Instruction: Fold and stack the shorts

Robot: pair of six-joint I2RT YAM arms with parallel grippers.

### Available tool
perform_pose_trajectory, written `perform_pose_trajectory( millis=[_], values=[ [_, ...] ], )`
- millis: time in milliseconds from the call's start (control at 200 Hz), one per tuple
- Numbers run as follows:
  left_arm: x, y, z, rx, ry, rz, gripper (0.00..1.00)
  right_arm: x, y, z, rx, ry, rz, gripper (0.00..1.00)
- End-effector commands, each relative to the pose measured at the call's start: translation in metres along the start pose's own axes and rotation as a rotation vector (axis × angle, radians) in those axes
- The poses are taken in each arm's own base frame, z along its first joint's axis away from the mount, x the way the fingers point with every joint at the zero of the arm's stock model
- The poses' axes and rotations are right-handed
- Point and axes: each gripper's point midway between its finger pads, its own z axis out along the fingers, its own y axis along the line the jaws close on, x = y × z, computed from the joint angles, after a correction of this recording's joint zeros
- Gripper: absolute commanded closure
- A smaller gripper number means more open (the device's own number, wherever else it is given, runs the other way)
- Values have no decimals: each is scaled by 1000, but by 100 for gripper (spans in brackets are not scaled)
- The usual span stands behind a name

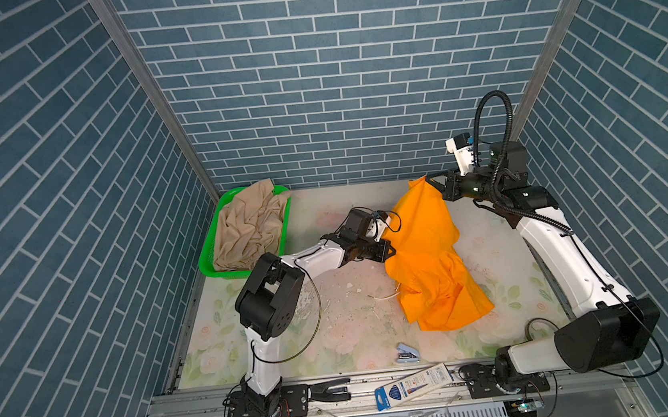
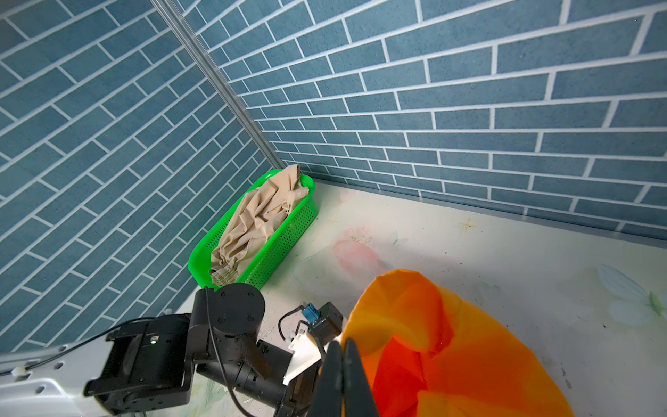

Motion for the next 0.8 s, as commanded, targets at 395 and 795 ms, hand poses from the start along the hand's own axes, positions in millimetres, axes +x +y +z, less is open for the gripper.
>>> perform_pose_trajectory(
  millis=[395, 795],
  values=[
    [-141, -36, -203, -271, -198, 263, 100, 7, 1, 4, -22, -31, 68, 100],
    [-44, -44, -9, -173, 198, 244, 94, 188, -96, -41, 524, 210, 366, 100]
  ],
)
